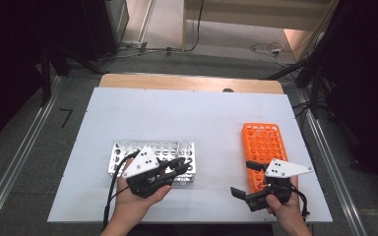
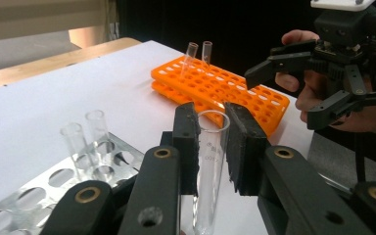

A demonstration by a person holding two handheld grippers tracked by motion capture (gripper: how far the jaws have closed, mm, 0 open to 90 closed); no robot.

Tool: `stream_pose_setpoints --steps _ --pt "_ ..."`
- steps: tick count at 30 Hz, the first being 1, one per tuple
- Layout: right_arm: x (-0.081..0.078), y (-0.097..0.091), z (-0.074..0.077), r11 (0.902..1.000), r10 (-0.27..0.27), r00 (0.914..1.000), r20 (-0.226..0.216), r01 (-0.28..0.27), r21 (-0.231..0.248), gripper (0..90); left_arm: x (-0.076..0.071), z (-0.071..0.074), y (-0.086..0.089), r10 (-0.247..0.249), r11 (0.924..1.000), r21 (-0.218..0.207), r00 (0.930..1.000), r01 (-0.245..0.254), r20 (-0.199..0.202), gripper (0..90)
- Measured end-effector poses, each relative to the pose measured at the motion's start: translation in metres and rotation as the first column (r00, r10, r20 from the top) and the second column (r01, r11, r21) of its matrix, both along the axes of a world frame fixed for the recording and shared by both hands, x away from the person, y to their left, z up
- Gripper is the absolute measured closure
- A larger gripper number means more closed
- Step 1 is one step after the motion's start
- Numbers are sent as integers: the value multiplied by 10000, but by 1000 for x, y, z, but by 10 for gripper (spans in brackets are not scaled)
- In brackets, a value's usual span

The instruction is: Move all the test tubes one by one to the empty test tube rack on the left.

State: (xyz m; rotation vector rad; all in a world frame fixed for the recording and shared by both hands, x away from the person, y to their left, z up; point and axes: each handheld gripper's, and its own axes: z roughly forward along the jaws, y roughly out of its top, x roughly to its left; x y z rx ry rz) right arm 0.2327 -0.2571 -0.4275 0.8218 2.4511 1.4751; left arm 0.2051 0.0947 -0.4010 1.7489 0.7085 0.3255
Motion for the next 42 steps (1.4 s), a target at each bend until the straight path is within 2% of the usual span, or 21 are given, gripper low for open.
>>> stream_pose_setpoints --steps 8,22,32,42 --pt "5 -19 0 9989 -475 9989 21 475 63 0 8 7 10 353 9993 -85 9993 -352 104 751" --pt "10 -37 1 9952 -960 9954 16 960 196 0 27 17 22 908 9958 -170 9954 -904 291 752" --pt "12 -44 1 9938 -1080 9942 17 1079 260 0 43 17 25 1197 9927 -149 9923 -1193 307 752" --pt "13 -49 1 9931 -1141 9935 26 1140 284 0 64 14 28 1715 9851 -161 9848 -1711 270 752"
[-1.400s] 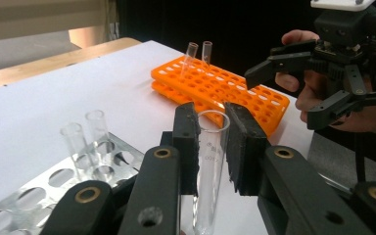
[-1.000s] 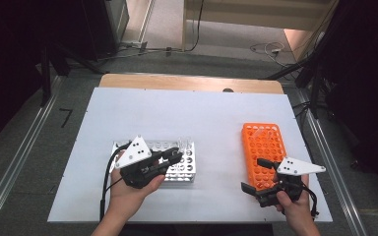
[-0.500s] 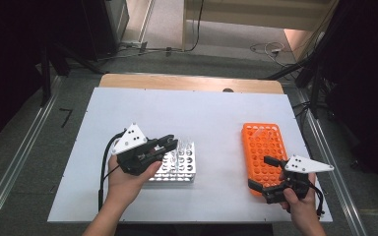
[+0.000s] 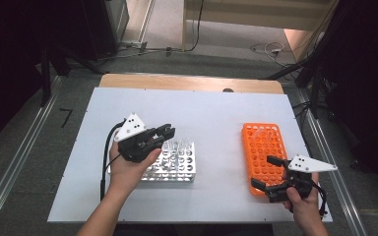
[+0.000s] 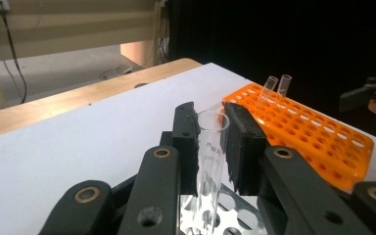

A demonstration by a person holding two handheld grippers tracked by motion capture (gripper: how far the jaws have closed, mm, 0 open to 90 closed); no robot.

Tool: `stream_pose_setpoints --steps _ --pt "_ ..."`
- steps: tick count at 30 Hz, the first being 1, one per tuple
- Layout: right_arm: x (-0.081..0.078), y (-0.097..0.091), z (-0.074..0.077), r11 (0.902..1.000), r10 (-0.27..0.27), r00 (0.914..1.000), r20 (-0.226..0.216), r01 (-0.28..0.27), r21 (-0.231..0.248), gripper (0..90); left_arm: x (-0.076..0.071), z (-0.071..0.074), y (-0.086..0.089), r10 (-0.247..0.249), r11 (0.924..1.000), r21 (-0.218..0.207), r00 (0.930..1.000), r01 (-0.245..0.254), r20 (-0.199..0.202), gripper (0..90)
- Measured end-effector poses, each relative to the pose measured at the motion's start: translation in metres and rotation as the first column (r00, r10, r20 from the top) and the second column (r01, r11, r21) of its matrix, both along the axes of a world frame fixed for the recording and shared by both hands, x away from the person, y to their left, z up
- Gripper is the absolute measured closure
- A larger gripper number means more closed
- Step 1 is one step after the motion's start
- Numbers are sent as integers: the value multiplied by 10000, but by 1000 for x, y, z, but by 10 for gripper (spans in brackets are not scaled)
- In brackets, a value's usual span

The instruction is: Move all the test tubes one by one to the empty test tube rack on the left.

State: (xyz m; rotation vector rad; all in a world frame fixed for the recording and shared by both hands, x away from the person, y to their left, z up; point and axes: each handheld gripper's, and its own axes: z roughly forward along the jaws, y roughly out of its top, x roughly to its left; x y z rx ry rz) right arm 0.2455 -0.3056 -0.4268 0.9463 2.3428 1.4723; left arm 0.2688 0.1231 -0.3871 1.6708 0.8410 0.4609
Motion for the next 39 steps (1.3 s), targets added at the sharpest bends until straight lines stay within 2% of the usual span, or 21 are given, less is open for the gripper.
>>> stream_pose_setpoints --steps 17,28,39 --pt "0 -6 0 9999 -36 10000 -26 36 151 0 25 -20 -5 723 9974 49 9969 -721 -315 751" --pt "0 -6 0 9999 -1 10000 35 0 168 0 26 -33 -7 769 9970 127 9944 -762 -726 749" --pt "0 -6 -1 10000 -53 10000 25 52 80 0 23 -41 -14 992 9945 463 9883 -944 -1160 745"
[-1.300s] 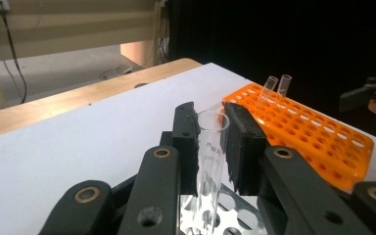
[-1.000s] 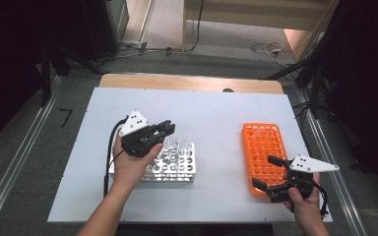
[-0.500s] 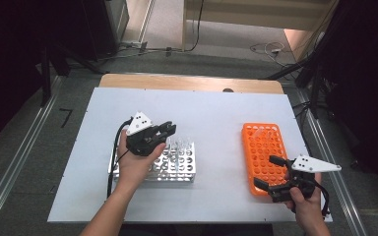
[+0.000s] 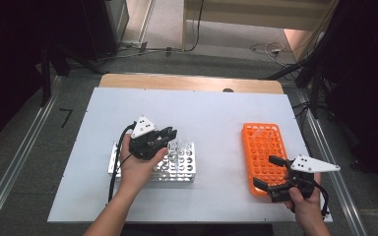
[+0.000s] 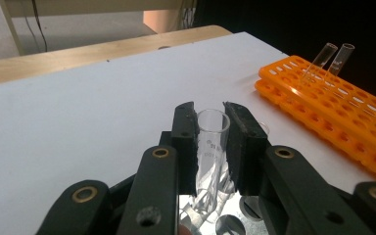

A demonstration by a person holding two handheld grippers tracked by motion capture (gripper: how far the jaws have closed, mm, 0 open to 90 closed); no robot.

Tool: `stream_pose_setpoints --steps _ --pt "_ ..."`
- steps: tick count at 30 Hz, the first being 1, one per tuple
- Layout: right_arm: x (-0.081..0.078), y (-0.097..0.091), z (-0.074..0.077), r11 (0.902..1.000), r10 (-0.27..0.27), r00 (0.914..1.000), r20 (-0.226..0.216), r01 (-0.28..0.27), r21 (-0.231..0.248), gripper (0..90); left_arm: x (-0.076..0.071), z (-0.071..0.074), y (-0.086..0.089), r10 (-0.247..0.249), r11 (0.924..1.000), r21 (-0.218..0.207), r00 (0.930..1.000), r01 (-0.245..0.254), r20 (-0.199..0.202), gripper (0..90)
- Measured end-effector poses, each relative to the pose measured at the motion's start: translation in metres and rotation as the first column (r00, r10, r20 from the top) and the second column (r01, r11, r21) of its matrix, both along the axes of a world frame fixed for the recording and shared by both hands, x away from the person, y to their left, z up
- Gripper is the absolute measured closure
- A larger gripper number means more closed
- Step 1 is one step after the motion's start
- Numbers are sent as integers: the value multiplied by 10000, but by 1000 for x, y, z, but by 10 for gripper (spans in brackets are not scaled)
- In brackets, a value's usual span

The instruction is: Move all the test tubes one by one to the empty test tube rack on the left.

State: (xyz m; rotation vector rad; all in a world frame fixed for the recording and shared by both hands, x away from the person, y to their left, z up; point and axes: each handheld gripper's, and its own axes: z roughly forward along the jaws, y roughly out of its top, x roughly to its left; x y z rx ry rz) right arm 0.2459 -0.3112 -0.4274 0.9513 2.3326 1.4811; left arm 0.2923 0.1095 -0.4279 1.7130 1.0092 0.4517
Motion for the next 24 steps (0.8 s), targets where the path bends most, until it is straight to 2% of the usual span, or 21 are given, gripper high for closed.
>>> stream_pose_setpoints --steps 6,11,15,19,24 --pt "0 0 0 10000 -18 10000 4 18 -30 0 -1 0 -2 77 9999 127 9999 -76 -71 740" --pt "0 1 0 10000 -22 10000 8 23 -32 0 -2 -1 -6 22 9979 646 10000 -24 30 740" --pt "0 1 -1 10000 -35 10000 -14 35 -55 0 -1 -3 -10 -72 9971 751 9999 82 -131 734" --pt "0 1 -1 10000 -46 10000 6 46 -77 0 0 -4 -9 -27 9974 723 9991 57 -417 728" --pt "1 0 -1 10000 -52 10000 -2 52 -70 0 1 -5 -10 -51 9960 881 9971 118 -760 724"
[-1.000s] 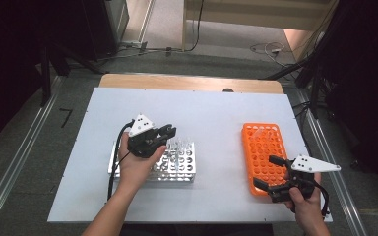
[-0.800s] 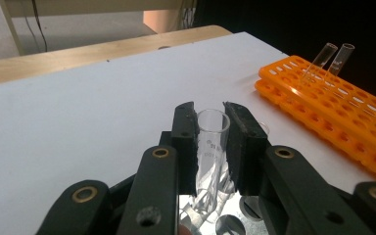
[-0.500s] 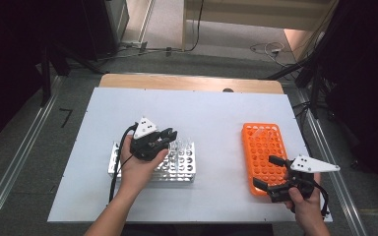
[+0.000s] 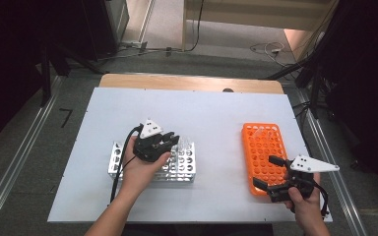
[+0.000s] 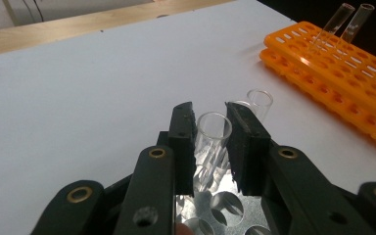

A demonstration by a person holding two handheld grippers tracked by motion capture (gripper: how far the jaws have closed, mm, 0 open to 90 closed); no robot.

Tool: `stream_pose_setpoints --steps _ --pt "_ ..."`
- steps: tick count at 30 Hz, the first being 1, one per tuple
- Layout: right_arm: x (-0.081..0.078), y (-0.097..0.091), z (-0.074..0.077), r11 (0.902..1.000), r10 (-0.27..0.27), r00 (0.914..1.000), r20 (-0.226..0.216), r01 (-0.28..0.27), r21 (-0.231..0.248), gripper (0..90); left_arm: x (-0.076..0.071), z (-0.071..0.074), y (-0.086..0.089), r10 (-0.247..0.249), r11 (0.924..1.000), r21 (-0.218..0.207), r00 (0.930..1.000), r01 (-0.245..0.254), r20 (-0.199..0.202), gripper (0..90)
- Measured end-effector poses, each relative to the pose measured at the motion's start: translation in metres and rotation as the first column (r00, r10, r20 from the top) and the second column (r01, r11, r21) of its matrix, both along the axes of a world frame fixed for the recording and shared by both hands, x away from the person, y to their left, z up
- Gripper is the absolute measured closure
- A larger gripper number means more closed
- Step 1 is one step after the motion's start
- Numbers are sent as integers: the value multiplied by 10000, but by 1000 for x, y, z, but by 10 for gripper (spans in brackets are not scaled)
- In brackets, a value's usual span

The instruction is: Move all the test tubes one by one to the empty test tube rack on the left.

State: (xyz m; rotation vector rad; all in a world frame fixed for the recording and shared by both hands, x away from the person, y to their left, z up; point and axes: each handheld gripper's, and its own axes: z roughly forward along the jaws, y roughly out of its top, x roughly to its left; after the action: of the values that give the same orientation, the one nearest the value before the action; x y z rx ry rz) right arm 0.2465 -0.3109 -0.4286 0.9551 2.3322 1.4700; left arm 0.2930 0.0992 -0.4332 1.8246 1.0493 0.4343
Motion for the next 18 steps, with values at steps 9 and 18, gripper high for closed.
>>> stream_pose_setpoints --steps 9,18 --pt "0 0 0 10000 -36 10000 -35 36 7 0 0 -2 -2 -62 9999 140 9997 66 -253 723" --pt "0 -1 0 10000 -57 10000 -23 57 29 0 -2 -1 2 23 10000 56 9995 -21 -322 658"
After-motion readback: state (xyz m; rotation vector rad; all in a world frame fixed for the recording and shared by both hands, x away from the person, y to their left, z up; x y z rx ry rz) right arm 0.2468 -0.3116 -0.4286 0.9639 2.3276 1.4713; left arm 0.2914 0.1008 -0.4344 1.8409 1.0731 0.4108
